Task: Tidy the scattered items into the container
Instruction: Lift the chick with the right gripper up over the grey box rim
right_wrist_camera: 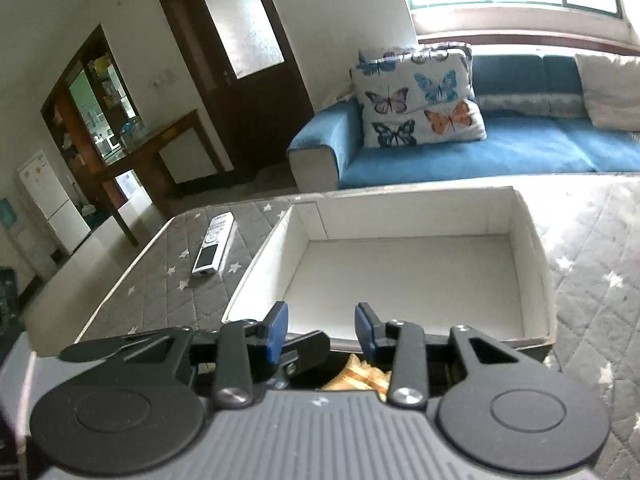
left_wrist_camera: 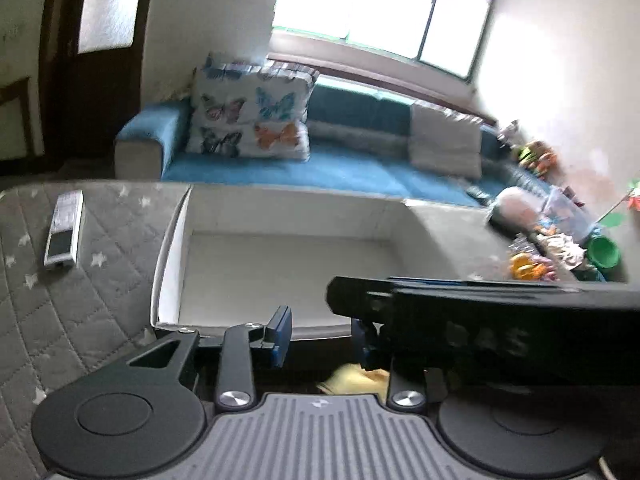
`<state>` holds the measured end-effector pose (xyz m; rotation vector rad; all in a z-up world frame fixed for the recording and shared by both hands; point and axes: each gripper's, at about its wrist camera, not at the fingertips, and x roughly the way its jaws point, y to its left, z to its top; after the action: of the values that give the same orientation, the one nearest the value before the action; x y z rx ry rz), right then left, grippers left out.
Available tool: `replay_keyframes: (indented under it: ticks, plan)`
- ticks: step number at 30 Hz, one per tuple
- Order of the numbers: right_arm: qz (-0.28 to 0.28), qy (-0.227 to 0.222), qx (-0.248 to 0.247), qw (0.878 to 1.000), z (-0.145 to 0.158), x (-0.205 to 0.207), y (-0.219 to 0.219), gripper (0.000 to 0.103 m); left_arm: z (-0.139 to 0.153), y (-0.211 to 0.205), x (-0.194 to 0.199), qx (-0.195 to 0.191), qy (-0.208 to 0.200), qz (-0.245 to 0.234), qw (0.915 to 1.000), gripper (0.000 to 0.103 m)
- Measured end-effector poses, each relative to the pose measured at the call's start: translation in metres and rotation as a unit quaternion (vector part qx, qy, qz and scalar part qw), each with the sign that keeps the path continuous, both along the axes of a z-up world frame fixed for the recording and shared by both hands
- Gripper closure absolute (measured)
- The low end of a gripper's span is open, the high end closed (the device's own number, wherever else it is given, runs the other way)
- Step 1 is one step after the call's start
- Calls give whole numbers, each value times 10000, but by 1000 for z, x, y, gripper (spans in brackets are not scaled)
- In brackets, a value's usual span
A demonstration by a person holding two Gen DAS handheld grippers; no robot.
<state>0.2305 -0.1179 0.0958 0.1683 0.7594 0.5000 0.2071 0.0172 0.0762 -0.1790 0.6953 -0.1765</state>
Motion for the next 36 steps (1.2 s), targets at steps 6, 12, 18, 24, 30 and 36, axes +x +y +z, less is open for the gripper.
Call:
replay_keyframes:
  ticks: [6, 12, 18, 24, 30, 36]
  plan:
    - [1, 15, 113, 9999, -4, -8, -15, 65, -6, 10, -13, -201, -49, -84, 9998, 69]
    - [-122, 149, -18, 9998, -14, -22, -26, 65, -12, 8, -37, -136, -20, -234, 9996, 67]
    - [-289, 407, -230, 9985, -34, -30, -38, 64, -31, -4, -47, -9, 247, -399, 9989, 67]
    - [-393, 682, -317, 9964, -53, -30, -46, 54, -44, -9, -49, -64, 415, -427, 9982, 67]
    - [-500, 882, -254, 9945, -68, -26, -50, 45, -47, -7, -45, -195, 493, -459, 9975, 66]
    - [-532, 1001, -226, 9933, -79, -20, -51, 40, -51, -9, -41, -145, 531, -536, 9970, 66]
